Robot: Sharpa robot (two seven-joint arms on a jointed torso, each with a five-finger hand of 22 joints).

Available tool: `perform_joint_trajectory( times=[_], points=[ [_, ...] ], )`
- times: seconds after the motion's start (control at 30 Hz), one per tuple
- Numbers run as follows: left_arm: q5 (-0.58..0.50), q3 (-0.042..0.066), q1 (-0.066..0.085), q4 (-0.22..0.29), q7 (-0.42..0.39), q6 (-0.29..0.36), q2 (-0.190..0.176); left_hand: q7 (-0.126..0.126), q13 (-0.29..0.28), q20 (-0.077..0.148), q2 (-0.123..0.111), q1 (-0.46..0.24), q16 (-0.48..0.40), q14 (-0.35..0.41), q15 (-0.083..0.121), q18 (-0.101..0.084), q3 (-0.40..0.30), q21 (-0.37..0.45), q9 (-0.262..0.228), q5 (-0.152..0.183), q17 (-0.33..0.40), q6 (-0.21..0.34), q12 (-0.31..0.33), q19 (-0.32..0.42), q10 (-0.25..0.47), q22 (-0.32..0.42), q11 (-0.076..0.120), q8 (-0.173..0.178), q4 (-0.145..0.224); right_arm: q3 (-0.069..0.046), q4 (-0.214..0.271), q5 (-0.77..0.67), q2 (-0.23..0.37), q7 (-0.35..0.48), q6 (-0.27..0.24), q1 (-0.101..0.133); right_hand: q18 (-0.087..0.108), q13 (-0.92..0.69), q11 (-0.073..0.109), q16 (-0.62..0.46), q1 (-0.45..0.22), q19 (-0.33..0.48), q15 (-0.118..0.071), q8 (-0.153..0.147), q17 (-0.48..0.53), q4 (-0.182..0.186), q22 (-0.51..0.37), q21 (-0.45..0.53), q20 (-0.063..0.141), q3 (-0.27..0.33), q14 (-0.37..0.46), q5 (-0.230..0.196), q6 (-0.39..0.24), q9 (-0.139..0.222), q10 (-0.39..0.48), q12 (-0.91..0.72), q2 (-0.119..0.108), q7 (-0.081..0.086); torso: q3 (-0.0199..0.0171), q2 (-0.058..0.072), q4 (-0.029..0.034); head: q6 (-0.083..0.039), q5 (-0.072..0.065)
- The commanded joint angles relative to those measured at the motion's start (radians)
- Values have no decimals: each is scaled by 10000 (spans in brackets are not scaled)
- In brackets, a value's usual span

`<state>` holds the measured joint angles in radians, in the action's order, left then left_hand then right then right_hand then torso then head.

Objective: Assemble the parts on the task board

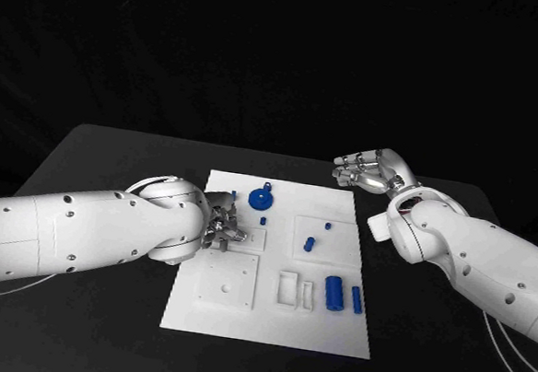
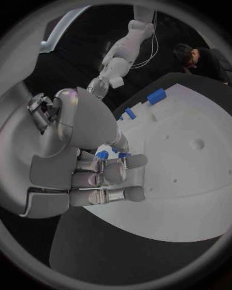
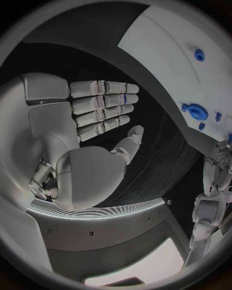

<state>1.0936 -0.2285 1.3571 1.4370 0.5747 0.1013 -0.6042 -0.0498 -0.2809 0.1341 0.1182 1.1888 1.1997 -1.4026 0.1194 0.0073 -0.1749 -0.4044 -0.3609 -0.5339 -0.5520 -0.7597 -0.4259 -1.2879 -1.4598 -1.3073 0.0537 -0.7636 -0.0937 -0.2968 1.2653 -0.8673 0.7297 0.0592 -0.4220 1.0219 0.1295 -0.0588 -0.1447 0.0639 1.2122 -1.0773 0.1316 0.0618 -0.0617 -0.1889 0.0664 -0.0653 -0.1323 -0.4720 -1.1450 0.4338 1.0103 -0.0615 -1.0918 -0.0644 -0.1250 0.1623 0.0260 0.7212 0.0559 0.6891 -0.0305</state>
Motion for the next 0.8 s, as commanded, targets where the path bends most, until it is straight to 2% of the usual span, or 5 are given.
perform_joint_trajectory(
  times=[0.03,0.33,0.5,0.63,0.8],
  points=[
    [-204,24,-14,98,26,-329,14,176,-21,45,-39,-51,-48,-89,6,178,-1334,-43,-92,-95,-15,-267,34,24,-450,-204,9,-48,1297,-3,-7,-7,-14,70,78,-8,48,12,24,-32,-47,83,-18,-5,12,-51,-15,-18,-15,6,68,19,-46,1,58,27,19,-10,-2,0,0,-11,3],
    [-371,249,162,152,165,-827,-52,185,-77,59,-67,-79,-46,-98,16,175,-1450,-117,-232,-232,-69,-334,30,48,-467,-211,17,-2,1444,-3,-50,-2,-38,70,91,-9,49,12,23,-31,-52,86,-16,-5,12,-60,-15,-17,-16,4,75,61,-51,1,60,26,19,-11,-8,2,-5,0,9],
    [-486,364,268,100,169,-1016,-51,182,-102,59,-36,-116,-43,-100,18,180,-1479,-184,-301,-211,-95,-365,18,82,-474,-211,17,71,1539,-3,-62,0,-50,74,89,-10,49,12,23,-31,-52,86,-16,-5,12,-60,-15,-17,-16,4,75,61,-51,1,60,26,19,-11,-6,9,-1,-8,-2],
    [-647,510,406,-36,146,-1325,24,177,-112,62,0,-93,-35,-104,18,178,-1486,-216,-312,-106,-110,-376,-6,93,-478,-212,13,103,1585,-3,-73,1,-60,75,86,-10,49,12,23,-33,-59,88,-17,-4,12,-59,-15,-17,-17,1,75,82,-49,1,60,26,23,-10,0,9,-9,-14,18],
    [-1034,592,683,-522,187,-2541,275,155,-111,59,77,-72,-29,-80,17,181,-1451,-315,-305,73,-125,-461,-32,152,-475,-213,-12,287,1787,-3,-90,2,-80,72,91,-10,48,12,23,-32,-67,90,-16,-5,12,-58,-16,-16,-18,5,74,105,-57,1,62,26,16,-10,-3,3,-5,11,65]
  ],
)
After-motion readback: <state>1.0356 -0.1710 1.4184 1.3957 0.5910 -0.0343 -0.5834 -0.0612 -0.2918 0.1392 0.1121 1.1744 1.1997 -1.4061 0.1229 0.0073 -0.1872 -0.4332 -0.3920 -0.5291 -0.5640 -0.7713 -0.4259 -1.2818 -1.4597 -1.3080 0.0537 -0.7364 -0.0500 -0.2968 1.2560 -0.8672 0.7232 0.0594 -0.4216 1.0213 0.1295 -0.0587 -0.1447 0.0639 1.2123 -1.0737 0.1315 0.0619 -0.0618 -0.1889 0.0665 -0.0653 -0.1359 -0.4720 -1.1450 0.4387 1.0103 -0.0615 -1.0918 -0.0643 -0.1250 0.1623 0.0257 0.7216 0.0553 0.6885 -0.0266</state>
